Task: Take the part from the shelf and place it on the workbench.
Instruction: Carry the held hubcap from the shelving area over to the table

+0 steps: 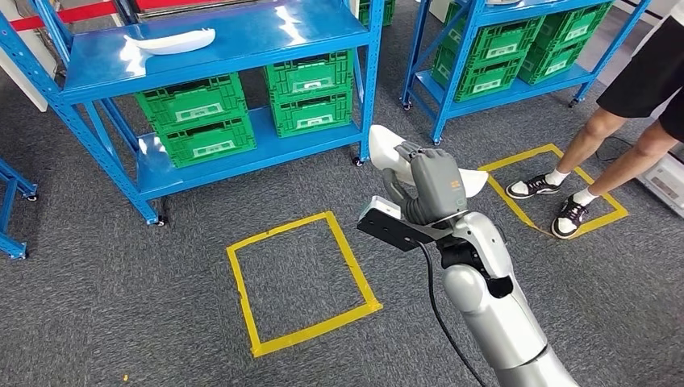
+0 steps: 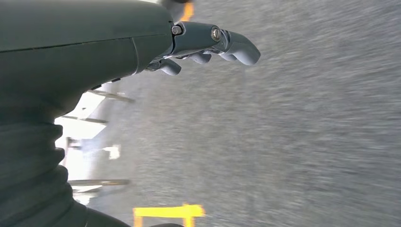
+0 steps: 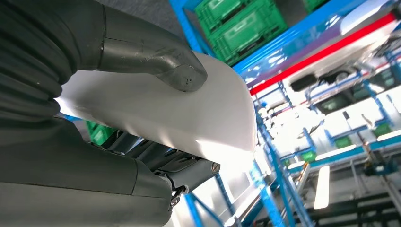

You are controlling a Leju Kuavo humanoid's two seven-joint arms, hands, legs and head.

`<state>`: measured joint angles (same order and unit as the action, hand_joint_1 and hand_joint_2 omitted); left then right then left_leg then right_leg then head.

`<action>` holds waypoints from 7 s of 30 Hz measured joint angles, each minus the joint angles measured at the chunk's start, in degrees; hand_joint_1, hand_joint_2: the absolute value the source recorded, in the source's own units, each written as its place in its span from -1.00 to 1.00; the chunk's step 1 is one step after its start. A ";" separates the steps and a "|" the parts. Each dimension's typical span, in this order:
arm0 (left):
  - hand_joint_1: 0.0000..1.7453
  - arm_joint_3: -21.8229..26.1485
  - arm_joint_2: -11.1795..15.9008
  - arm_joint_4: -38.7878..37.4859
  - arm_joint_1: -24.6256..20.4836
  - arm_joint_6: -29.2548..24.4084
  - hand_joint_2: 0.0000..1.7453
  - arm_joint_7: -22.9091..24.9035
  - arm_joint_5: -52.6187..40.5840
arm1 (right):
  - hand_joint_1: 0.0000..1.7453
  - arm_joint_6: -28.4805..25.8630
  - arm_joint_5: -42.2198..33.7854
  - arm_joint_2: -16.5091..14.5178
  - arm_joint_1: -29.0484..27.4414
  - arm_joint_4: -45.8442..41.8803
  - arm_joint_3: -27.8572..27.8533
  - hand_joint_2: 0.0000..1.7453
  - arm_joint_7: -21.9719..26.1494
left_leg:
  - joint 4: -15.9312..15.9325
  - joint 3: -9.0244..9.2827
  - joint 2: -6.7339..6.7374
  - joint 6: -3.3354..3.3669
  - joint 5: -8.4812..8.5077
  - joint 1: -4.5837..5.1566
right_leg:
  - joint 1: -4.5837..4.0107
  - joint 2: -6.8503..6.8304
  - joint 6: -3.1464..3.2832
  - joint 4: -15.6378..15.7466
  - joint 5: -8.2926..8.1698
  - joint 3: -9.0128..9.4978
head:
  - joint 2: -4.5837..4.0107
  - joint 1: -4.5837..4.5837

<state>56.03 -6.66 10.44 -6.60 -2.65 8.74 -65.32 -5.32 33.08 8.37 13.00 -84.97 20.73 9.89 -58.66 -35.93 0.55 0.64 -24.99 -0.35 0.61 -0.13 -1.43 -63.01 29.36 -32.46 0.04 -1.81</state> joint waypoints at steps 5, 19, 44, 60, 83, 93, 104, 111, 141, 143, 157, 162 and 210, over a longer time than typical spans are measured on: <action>-1.00 0.28 -0.05 -0.11 1.52 0.57 1.00 3.57 -0.56 | 1.00 0.20 0.71 0.83 -2.52 -2.92 -1.36 1.00 -1.39 | -0.07 -0.87 -0.06 -1.76 1.16 -0.02 | -0.26 0.04 2.05 5.57 0.03 2.19 | 0.00 -0.14; -1.00 0.30 -1.56 -0.36 1.34 1.73 1.00 -2.19 -3.86 | 1.00 2.61 0.29 1.75 -6.57 -5.97 -3.09 1.00 -1.31 | 2.93 10.51 -0.53 -0.16 -7.39 0.87 | -0.45 -0.44 1.38 5.99 -9.37 -6.30 | 0.00 0.45; -1.00 3.15 1.84 -0.21 1.61 0.91 1.00 -3.11 2.28 | 1.00 4.37 -10.71 -3.86 -6.80 -2.39 -7.04 1.00 9.10 | -10.45 -1.53 -1.26 -1.58 -5.96 0.15 | -0.59 2.58 3.25 4.98 -1.14 0.34 | 0.00 0.32; -1.00 3.38 2.66 -0.01 1.40 1.15 1.00 -4.50 0.32 | 1.00 4.24 -11.48 -5.25 -9.00 -1.86 -11.23 1.00 11.68 | 0.90 3.86 3.61 0.61 -2.66 -0.07 | 0.37 -1.50 -0.61 -1.66 0.90 -2.98 | 0.00 -0.32; -1.00 3.05 1.67 -0.11 0.46 3.20 1.00 -1.87 -3.34 | 1.00 3.64 -9.62 -5.55 -12.54 -6.75 -11.65 1.00 9.32 | 1.70 5.54 -2.20 0.58 -3.14 -0.30 | 0.20 4.54 0.01 1.99 -2.05 -4.20 | 0.00 -0.44; -1.00 2.04 1.04 -0.07 -2.42 4.91 1.00 -3.62 -4.41 | 1.00 3.54 -8.46 -5.59 -12.62 -9.48 -11.68 1.00 9.17 | 0.09 4.42 5.42 -0.30 -3.79 0.21 | 0.32 -3.88 -0.23 4.06 -1.58 -0.71 | 0.00 -0.71; -1.00 1.26 0.50 -0.18 -2.33 4.67 1.00 -2.83 -4.65 | 1.00 2.42 -8.76 -5.62 -15.23 -11.22 -11.69 1.00 10.45 | -14.24 -1.26 -0.56 -2.02 -10.03 -0.20 | 0.27 3.12 2.32 4.73 -2.95 -1.45 | 0.00 -0.43; -1.00 1.30 1.52 -0.15 -1.42 3.61 1.00 -2.83 -3.31 | 1.00 2.09 -9.35 -5.60 -16.32 -12.74 -11.70 1.00 10.72 | 0.66 4.99 -3.86 -0.35 -3.77 0.05 | 0.84 7.57 0.34 4.77 -3.89 -2.59 | 0.00 -0.46; -1.00 2.08 1.49 -0.04 1.20 3.06 1.00 -5.96 -2.41 | 1.00 1.10 -8.03 -4.61 -17.66 -13.12 -11.52 1.00 10.54 | 0.71 4.82 -5.66 2.57 -3.33 2.40 | 0.30 8.22 1.10 4.42 -3.62 -2.71 | 0.00 -0.33; -1.00 2.09 1.43 0.02 0.90 3.38 1.00 -6.32 -2.33 | 1.00 1.08 -7.95 -4.56 -18.04 -13.13 -11.52 1.00 10.61 | 2.62 5.74 -4.12 2.46 -2.42 2.10 | -0.01 7.72 0.69 4.39 -3.64 -2.97 | 0.00 -0.34; -1.00 2.15 1.73 -0.14 1.08 3.39 1.00 -7.97 -1.20 | 1.00 0.66 -11.33 -2.26 -14.84 -9.48 -9.80 1.00 13.52 | 0.13 5.45 6.12 -0.79 -5.17 0.92 | 0.57 -1.99 0.73 3.13 -2.41 -2.57 | 0.00 -0.57; -1.00 2.18 1.71 -0.32 2.28 2.97 1.00 -8.33 -1.27 | 1.00 -0.93 -11.59 -2.02 -14.87 -9.33 -9.64 1.00 12.80 | -11.58 0.62 0.40 -1.61 -12.41 0.36 | 0.51 0.79 1.95 3.29 -2.85 -2.86 | 0.00 -0.42; -1.00 2.42 0.17 -0.54 2.49 3.31 1.00 -8.06 -1.03 | 1.00 -0.82 -8.42 0.07 -18.36 -14.44 -10.29 1.00 10.05 | 1.00 5.26 1.53 1.18 -3.66 0.43 | 0.38 0.66 -1.32 -11.89 3.65 -10.29 | 0.00 -0.87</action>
<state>58.45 -6.49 9.90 -4.11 0.66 0.68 -66.36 -6.14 24.66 8.44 -5.36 -99.41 10.44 19.94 -57.66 -30.67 2.08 1.82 -28.65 0.08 0.99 0.53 -2.76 -74.90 33.01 -42.75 0.04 -2.68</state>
